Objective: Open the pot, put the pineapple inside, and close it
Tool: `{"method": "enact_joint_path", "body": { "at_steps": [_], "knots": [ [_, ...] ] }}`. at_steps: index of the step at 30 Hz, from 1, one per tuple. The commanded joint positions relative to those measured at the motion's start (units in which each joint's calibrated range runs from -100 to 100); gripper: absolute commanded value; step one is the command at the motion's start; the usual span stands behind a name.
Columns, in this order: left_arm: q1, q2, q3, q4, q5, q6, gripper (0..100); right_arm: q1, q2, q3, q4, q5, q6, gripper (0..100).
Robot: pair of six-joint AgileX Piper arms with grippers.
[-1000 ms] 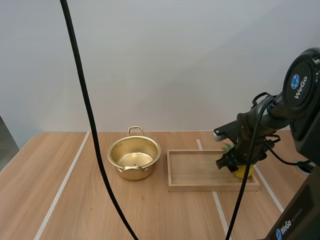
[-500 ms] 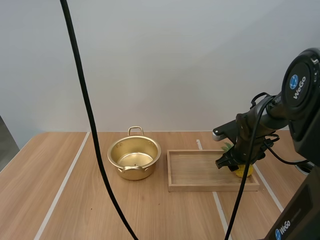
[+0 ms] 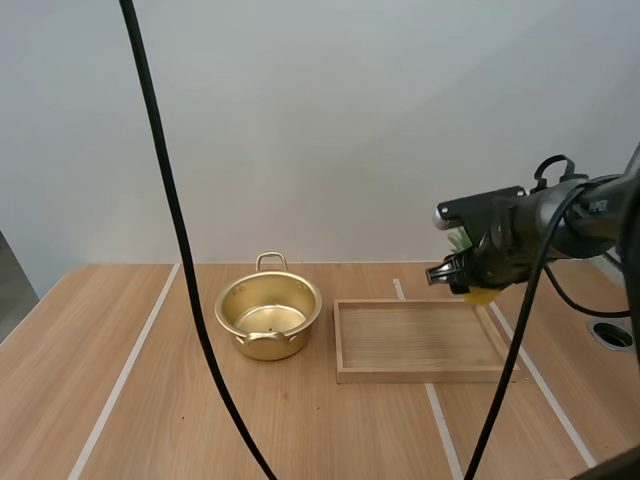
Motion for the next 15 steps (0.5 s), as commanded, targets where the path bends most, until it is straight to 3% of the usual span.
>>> {"method": "enact_joint_path", "body": {
  "at_steps": [1,7,15],
  "knots": [
    [-0.12,-0.29,-0.47,-0.58,-1.26,-0.37,0,-0.34,-6.26,-0.37,1.3,-2.21,0.13,0],
    [-0.12,-0.29,-0.47,-0.58,-1.26,-0.37,0,-0.34,-16.82,-3.36,1.68,-2.26,0.13,0],
    [-0.12,-0.29,-0.47,-0.58,-1.26,-0.37,0,0.06,-26.53,-5.28,8.01,-1.91,0.03,0]
  ]
}}
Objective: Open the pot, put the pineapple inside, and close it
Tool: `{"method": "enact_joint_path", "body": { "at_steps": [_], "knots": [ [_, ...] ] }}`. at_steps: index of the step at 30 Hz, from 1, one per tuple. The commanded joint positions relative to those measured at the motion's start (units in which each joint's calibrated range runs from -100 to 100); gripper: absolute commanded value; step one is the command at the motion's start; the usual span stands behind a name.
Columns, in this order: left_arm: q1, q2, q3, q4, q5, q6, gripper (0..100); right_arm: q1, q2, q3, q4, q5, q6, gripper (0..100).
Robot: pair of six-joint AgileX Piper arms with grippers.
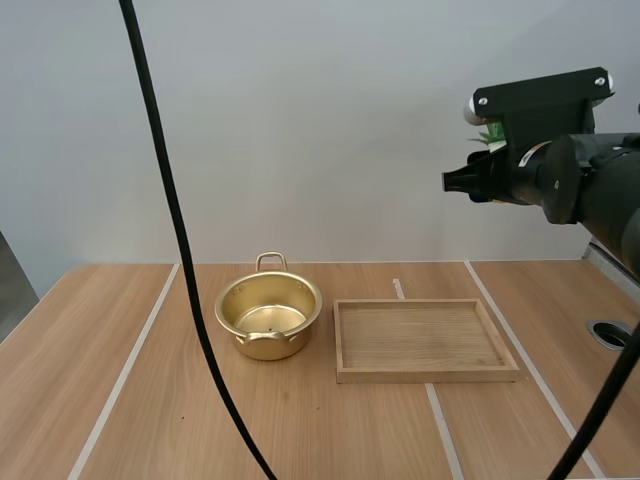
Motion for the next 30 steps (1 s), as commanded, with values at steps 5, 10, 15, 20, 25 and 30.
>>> {"method": "enact_joint_path", "body": {
  "at_steps": [5,10,15,20,25,30],
  "knots": [
    [-0.12,-0.29,-0.47,-0.58,-1.26,-0.37,0,0.06,-3.52,-0.51,2.84,-0.6,-0.92,0],
    [-0.12,-0.29,-0.47,-0.58,-1.26,-0.37,0,0.39,-3.52,-0.51,7.37,-0.6,-2.59,0],
    [-0.12,-0.29,-0.47,-0.58,-1.26,-0.37,0,0.62,-3.52,-0.51,17.64,-0.45,-11.59,0],
    [-0.12,-0.29,-0.47,-0.58,-1.26,-0.37,0,0.62,-3.52,-1.77,29.04,3.55,-19.31,0],
    [-0.12,-0.29,-0.47,-0.58,-1.26,-0.37,0,0.62,-2.08,-6.31,40.55,8.01,-30.07,0],
    [-0.12,-0.29,-0.47,-0.58,-1.26,-0.37,0,0.62,0.32,-8.74,44.85,13.97,-32.41,0]
  ]
}}
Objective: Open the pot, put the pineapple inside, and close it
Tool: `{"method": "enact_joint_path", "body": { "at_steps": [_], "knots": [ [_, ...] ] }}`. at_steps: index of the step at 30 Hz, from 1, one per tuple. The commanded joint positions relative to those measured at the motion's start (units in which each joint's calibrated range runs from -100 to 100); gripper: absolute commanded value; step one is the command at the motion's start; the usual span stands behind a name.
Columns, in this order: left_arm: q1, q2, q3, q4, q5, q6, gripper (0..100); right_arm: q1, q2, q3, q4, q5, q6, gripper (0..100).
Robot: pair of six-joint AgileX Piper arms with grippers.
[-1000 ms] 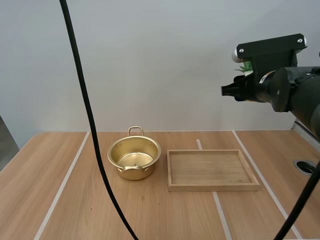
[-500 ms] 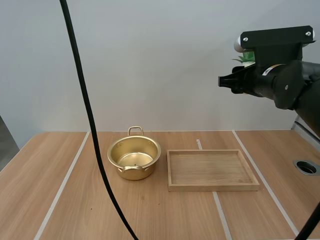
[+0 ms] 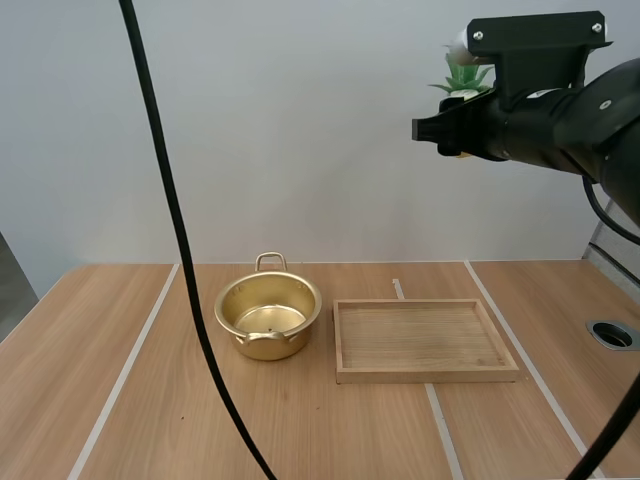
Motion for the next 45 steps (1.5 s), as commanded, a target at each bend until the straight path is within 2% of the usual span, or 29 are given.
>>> {"method": "enact_joint_path", "body": {
  "at_steps": [1,8,12,17,21,27,34,45],
  "knots": [
    [-0.12,-0.29,-0.47,-0.58,-1.26,-0.37,0,0.08,1.75,-1.75,6.42,4.65,-5.17,0],
    [-0.12,-0.29,-0.47,-0.58,-1.26,-0.37,0,0.08,3.4,-1.62,15.83,10.48,-14.19,0],
    [-0.12,-0.29,-0.47,-0.58,-1.26,-0.37,0,0.99,5.84,-1.62,16.16,12.35,-14.54,0],
    [-0.12,-0.29,-0.47,-0.58,-1.26,-0.37,0,3.5,8.19,-1.62,17.17,13.45,-18.79,0],
    [-0.12,-0.29,-0.47,-0.58,-1.26,-0.37,0,5.36,11.61,-1.62,20.7,16.12,-24.0,0],
    [-0.12,-0.29,-0.47,-0.58,-1.26,-0.37,0,9.04,17.07,-1.62,21.62,15.13,-25.59,0],
    [-0.12,-0.29,-0.47,-0.58,-1.26,-0.37,0,16.48,23.42,-1.62,21.1,8.43,-28.79,0],
    [-0.12,-0.29,-0.47,-0.58,-1.26,-0.37,0,20.86,33.88,-1.62,22.18,5.73,-29.81,0]
  ]
}}
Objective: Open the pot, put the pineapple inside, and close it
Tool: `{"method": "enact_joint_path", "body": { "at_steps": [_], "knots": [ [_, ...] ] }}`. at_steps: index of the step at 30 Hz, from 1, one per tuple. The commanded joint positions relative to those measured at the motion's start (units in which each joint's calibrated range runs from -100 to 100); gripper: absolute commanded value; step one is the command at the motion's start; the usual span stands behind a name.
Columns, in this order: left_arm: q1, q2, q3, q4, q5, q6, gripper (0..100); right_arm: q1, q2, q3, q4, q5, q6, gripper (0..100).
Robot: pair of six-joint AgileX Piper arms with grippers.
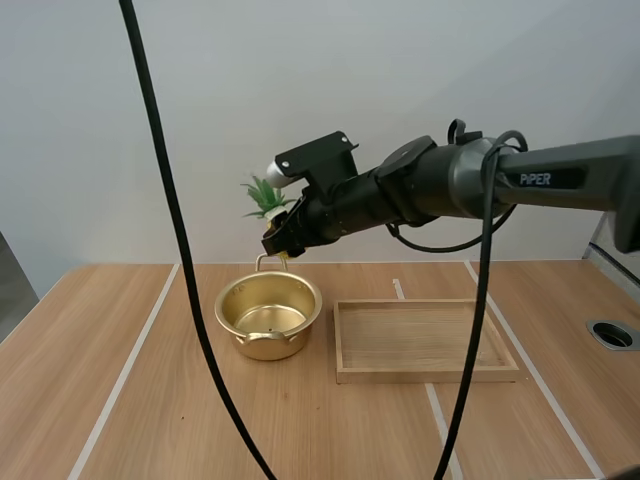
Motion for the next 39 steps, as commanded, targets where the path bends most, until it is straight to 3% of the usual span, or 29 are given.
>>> {"method": "enact_joint_path", "body": {
  "at_steps": [1,19,39],
  "knots": [
    [-0.12,-0.29,-0.47,-0.58,-1.26,-0.27,0,0.84,2.08,-0.54,0.64,-0.49,-0.66,0],
    [-0.12,-0.29,-0.47,-0.58,-1.26,-0.27,0,1.26,13.34,-0.54,6.24,-1.62,-7.07,0],
    [-0.12,-0.29,-0.47,-0.58,-1.26,-0.27,0,1.26,23.04,-0.54,6.27,-2.97,-9.58,0]
  ]
}}
